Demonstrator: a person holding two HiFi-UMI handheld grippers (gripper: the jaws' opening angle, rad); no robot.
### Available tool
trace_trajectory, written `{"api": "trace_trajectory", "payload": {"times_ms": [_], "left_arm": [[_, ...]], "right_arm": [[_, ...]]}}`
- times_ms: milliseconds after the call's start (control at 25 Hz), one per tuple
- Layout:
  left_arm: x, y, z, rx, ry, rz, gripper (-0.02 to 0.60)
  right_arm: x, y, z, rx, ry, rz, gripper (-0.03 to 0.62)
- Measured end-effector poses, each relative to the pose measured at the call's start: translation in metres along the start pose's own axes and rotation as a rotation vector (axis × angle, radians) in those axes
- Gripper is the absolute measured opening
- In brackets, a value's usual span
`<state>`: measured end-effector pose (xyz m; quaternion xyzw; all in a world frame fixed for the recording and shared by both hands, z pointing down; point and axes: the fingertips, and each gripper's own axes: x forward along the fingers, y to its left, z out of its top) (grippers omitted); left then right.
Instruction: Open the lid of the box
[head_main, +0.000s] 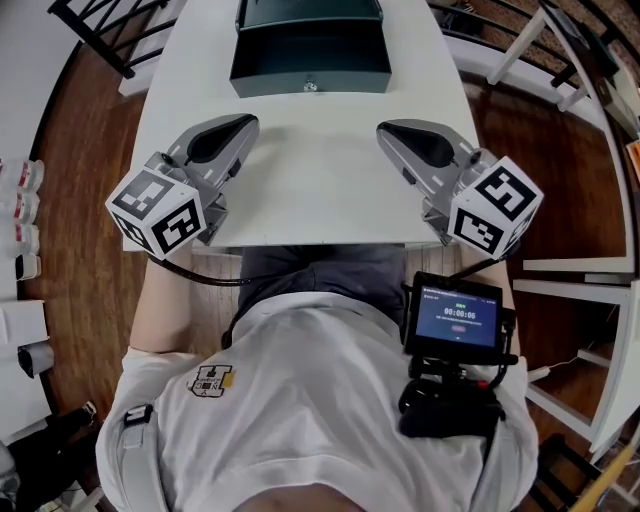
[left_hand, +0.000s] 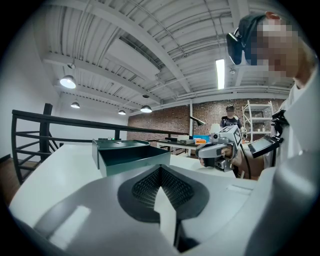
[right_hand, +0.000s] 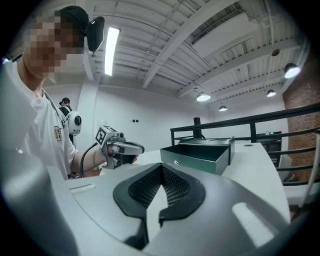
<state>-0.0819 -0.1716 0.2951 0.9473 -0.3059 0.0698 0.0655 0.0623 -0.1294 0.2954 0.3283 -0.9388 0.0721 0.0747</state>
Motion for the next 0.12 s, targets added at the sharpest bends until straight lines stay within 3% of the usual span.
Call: {"api": "trace_trajectory", "payload": {"times_ms": [120], "left_arm": [[-0.0001,0.0,-0.0001,-0.002,0.002,0.002,0.0]], "right_arm": [[0.0002,0.0001,0.0002,-0.002,0.001,0.002,0.0]]}}
